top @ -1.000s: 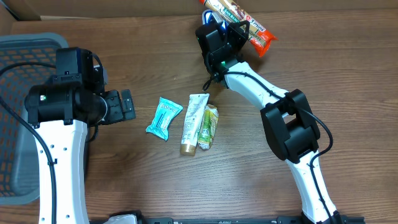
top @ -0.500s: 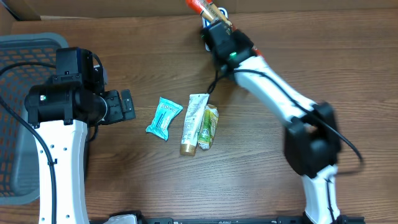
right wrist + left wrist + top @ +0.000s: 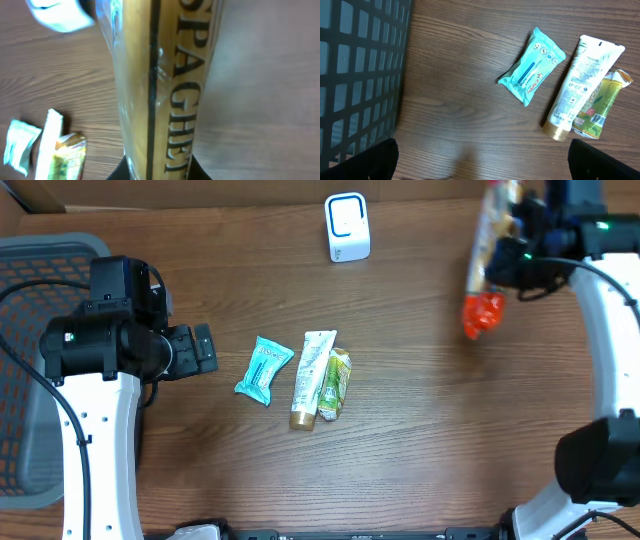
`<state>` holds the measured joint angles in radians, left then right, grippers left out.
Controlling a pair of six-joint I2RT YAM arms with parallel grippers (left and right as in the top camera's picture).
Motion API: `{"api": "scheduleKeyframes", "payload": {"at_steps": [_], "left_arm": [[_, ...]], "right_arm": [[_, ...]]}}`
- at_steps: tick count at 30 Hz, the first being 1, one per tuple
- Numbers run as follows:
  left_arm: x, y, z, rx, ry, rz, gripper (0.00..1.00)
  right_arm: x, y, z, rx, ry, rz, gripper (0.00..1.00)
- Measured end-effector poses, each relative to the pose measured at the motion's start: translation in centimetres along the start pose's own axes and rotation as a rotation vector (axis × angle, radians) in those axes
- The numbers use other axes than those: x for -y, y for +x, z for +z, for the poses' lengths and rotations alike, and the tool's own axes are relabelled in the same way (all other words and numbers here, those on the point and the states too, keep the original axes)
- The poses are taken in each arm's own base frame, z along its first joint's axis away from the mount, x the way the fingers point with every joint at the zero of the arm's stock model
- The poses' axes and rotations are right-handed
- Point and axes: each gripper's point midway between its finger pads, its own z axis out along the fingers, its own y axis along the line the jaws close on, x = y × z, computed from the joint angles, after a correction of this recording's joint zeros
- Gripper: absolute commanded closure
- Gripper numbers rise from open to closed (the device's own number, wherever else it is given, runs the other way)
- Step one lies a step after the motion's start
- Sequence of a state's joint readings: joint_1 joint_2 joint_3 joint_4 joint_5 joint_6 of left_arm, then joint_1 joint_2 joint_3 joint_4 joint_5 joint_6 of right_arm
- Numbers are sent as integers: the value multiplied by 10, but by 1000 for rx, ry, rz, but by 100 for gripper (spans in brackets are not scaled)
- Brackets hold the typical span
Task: Scan the item barcode
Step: 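Move the spaghetti pack right and set it down on the table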
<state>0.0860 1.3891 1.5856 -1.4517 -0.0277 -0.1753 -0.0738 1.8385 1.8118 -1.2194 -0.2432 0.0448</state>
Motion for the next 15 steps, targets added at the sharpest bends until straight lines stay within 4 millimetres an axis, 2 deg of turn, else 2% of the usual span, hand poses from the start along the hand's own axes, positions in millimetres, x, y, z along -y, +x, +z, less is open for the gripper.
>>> {"api": "scheduleKeyframes", "payload": {"at_steps": [6, 9, 11, 15], "left_arm": [[0, 0, 0, 0, 0, 0, 0], [0, 0, 0, 0, 0, 0, 0], [0, 0, 0, 0, 0, 0, 1], [0, 0, 0, 0, 0, 0, 1]], "right_arm": [[65, 33, 51, -72, 1, 216, 96], [87, 49, 69, -88, 4, 295, 88], [97, 59, 75, -107, 8, 339, 62], [101, 65, 73, -119, -11, 379, 31]]}}
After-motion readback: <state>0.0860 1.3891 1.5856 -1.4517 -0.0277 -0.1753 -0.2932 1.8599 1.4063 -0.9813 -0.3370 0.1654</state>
